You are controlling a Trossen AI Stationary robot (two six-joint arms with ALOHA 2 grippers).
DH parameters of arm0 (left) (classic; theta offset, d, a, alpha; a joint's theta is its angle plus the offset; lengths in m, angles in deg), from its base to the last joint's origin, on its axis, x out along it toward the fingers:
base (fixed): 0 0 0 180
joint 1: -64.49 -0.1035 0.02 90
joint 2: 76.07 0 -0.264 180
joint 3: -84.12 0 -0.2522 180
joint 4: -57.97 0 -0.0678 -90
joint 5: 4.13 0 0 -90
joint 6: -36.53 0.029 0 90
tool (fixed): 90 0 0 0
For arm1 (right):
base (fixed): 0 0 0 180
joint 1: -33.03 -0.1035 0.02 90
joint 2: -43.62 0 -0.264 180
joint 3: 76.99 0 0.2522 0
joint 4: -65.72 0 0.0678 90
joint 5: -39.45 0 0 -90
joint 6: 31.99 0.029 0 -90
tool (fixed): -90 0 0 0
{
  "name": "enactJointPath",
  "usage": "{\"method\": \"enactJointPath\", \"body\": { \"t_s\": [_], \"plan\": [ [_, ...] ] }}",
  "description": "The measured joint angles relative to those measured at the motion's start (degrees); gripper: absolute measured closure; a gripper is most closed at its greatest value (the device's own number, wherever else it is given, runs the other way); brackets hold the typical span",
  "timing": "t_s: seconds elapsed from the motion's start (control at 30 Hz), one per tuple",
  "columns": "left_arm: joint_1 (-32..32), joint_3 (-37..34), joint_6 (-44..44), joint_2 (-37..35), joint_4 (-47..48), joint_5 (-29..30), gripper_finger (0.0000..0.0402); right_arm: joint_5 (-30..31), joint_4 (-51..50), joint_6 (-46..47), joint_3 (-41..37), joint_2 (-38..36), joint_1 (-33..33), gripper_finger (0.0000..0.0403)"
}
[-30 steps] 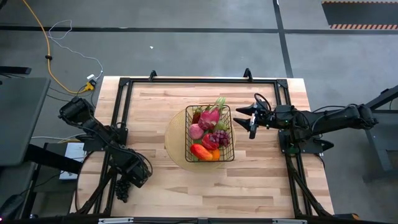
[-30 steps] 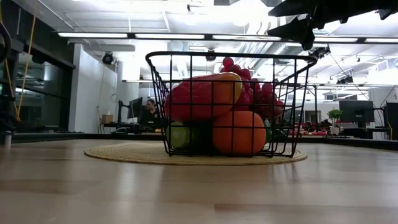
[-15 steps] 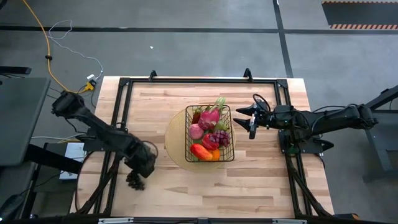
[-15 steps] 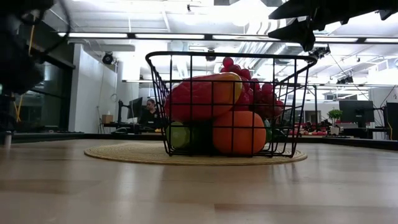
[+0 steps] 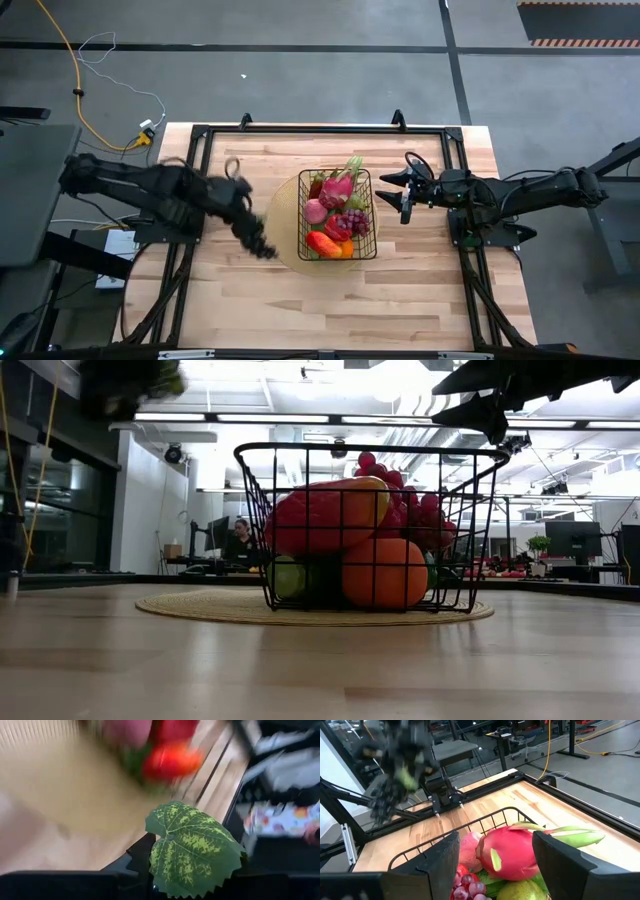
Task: Build produce basket
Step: Put the grapes into the wire basket
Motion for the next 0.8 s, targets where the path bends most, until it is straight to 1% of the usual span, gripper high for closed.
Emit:
{"method": "enactJointPath", "body": {
  "t_s": [0.13,0.2,0.3,0.4,0.47,0.53,0.6,0.8],
  "plan": [
    [-5.52,6.44,13.06,-0.79,-1.59,5.08,0.0294,0.0,0.19,0.01,0.0,0.0,0.0,0.0162],
    [-7.93,9.04,20.9,-0.71,-4.99,7.28,0.0294,0.0,0.71,0.01,0.0,0.0,0.01,0.0162],
    [-10.86,11.59,31.26,0.23,-13.57,9.83,0.0294,0.0,1.45,-0.01,0.0,0.0,0.02,0.0162],
    [-12.8,11.91,41.73,1.1,-24.06,10.74,0.0294,0.38,2.77,-0.54,0.0,0.0,0.0,0.0162],
    [-13.64,11.97,47.1,1.8,-30.14,11.81,0.0294,1.7,4.52,-0.6,0.0,0.02,0.02,0.0162],
    [-14.15,11.96,49.66,2.6,-34.02,13.56,0.0293,2.67,7.41,-0.58,0.0,0.0,0.02,0.0162],
    [-14.58,11.95,50.23,3.59,-36.74,14.94,0.0293,2.75,11.03,-1.37,0.0,0.01,0.02,0.0162],
    [-14.96,11.95,49.47,7.21,-39.46,14.45,0.0293,2.72,20.92,-5.2,0.0,0.0,0.02,0.0162]
  ]
}}
